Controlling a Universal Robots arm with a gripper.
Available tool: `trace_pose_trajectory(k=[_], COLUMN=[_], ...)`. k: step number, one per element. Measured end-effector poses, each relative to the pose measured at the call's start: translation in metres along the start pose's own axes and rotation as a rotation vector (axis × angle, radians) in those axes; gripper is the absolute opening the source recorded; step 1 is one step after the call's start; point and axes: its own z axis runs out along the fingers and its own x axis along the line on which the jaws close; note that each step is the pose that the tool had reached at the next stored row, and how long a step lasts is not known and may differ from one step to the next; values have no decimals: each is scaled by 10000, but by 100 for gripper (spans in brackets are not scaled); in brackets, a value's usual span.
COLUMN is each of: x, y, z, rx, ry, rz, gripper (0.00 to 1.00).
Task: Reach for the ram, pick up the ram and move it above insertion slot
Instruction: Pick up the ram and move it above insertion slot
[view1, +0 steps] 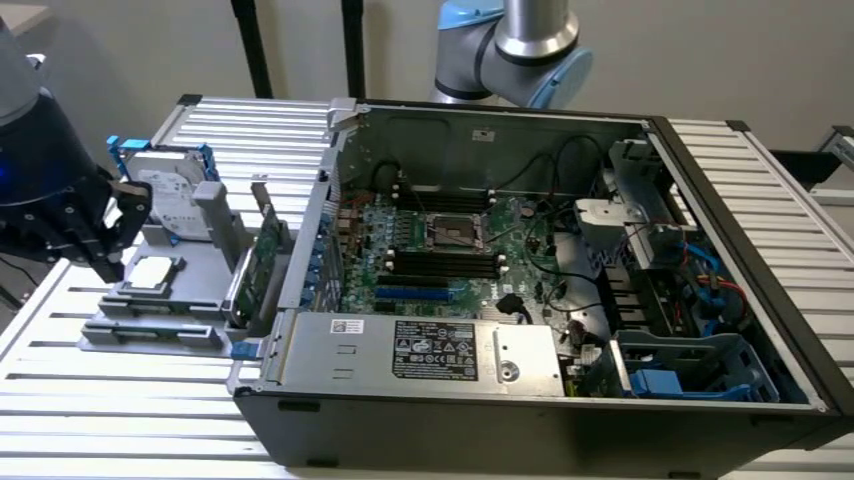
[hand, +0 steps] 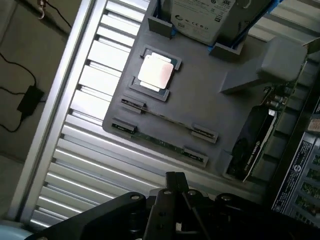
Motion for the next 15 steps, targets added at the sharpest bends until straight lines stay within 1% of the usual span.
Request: trace_pose_trajectory(k=[15], x=[0], y=[-2], z=[59], rx=[-9], ry=[99], rz=[-2723], gripper=[11])
